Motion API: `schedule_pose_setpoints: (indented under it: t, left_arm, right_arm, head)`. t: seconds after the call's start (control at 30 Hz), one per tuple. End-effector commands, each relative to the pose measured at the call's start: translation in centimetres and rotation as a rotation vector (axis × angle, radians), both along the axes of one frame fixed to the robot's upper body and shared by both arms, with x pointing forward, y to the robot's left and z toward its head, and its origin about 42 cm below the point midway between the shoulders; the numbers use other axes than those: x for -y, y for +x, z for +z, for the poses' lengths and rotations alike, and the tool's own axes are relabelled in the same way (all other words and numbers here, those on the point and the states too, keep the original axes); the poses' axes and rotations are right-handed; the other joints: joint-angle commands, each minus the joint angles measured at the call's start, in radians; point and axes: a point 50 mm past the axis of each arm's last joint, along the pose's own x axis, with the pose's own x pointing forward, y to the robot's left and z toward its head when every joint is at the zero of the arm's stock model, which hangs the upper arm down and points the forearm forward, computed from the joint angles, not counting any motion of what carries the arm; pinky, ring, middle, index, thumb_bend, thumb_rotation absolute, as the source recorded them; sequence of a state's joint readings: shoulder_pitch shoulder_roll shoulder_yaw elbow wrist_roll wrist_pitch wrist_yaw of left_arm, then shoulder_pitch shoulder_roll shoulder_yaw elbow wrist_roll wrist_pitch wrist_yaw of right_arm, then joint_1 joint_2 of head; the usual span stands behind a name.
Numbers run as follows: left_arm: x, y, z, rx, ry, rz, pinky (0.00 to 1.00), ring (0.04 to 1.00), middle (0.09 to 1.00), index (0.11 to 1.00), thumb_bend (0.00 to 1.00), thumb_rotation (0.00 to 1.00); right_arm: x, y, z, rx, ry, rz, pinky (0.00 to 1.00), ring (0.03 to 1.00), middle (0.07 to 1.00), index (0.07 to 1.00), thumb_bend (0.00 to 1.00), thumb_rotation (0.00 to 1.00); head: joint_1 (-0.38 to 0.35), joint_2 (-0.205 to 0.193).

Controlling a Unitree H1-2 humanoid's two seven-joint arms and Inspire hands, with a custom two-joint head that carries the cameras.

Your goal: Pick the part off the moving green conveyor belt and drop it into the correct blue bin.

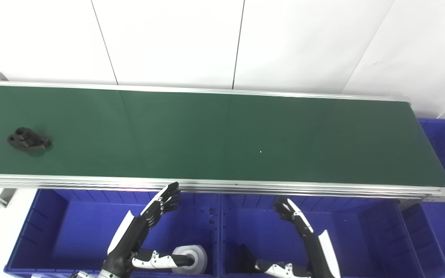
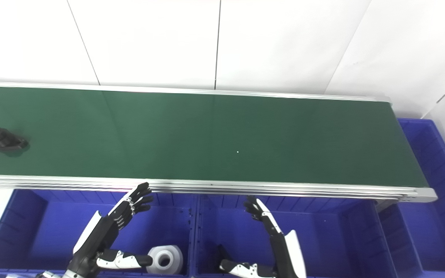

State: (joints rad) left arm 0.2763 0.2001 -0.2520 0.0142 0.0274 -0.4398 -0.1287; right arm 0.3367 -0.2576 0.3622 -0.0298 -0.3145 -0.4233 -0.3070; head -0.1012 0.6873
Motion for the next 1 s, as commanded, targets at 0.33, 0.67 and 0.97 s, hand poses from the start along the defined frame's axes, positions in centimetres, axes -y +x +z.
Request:
schedule_pose_setpoints:
  t: [0.33, 0.67, 0.97]
  left_arm:
    - [0.4, 0.4, 1.1, 0.064, -0.025, -0.01, 0.84, 0.87, 0.922, 0.929, 0.85, 0.39]
    - [-0.1, -1.4, 2.9, 0.096, -0.018, -0.032, 0.88, 0.903, 0.947, 0.958, 0.88, 0.41]
    - [-0.2, -0.9, 0.5, 0.028, -0.017, 0.006, 0.87, 0.898, 0.948, 0.958, 0.82, 0.35]
  right_arm:
    - [-1.5, -0.1, 0.9, 0.041, 0.051, 0.028, 0.79, 0.848, 0.867, 0.919, 0.86, 0.46]
    - [-2.4, -0.1, 1.1, 0.036, 0.083, 0.06, 0.82, 0.856, 0.862, 0.918, 0.86, 0.45]
    - [-2.4, 0.1, 0.7, 0.025, 0.051, 0.075, 0.8, 0.838, 0.857, 0.91, 0.85, 0.43]
  head:
    - [0.033, -0.003]
    - [0.027, 0.004]
    - [0.036, 0.003]
